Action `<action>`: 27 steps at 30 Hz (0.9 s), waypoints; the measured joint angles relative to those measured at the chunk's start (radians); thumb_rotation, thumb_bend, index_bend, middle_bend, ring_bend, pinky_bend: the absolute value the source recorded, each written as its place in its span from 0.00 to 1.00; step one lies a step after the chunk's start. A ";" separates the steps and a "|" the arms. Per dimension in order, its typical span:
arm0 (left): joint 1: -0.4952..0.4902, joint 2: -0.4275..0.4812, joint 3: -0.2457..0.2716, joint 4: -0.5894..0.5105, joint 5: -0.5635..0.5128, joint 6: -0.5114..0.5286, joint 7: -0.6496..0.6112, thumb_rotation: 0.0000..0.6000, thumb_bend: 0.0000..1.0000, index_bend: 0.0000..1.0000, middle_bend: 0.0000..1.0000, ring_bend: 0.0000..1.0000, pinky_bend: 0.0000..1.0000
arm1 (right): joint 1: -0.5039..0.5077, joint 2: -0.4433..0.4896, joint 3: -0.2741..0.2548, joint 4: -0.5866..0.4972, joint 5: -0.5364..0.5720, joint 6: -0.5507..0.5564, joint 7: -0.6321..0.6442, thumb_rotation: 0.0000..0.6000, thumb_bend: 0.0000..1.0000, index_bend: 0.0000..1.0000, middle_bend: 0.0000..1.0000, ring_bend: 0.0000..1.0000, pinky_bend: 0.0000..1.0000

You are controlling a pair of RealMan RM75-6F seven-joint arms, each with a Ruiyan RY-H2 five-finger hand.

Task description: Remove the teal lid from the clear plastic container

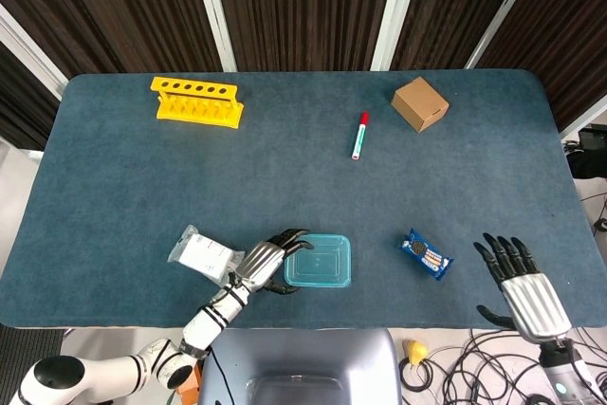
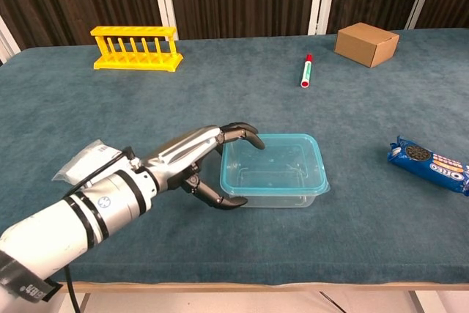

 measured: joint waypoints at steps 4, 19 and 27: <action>0.001 0.000 -0.001 -0.001 -0.003 -0.002 0.006 1.00 0.26 0.44 0.40 0.21 0.28 | 0.082 -0.061 0.022 0.000 -0.022 -0.095 -0.076 1.00 0.10 0.21 0.00 0.00 0.00; 0.006 0.016 -0.007 -0.003 -0.007 0.003 0.002 1.00 0.27 0.44 0.41 0.22 0.32 | 0.283 -0.436 0.074 0.211 -0.055 -0.231 -0.095 1.00 0.20 0.45 0.00 0.00 0.00; 0.005 0.017 -0.008 0.003 -0.006 0.004 0.006 1.00 0.27 0.44 0.41 0.22 0.33 | 0.310 -0.482 0.049 0.233 -0.071 -0.198 -0.045 1.00 0.20 0.48 0.00 0.00 0.00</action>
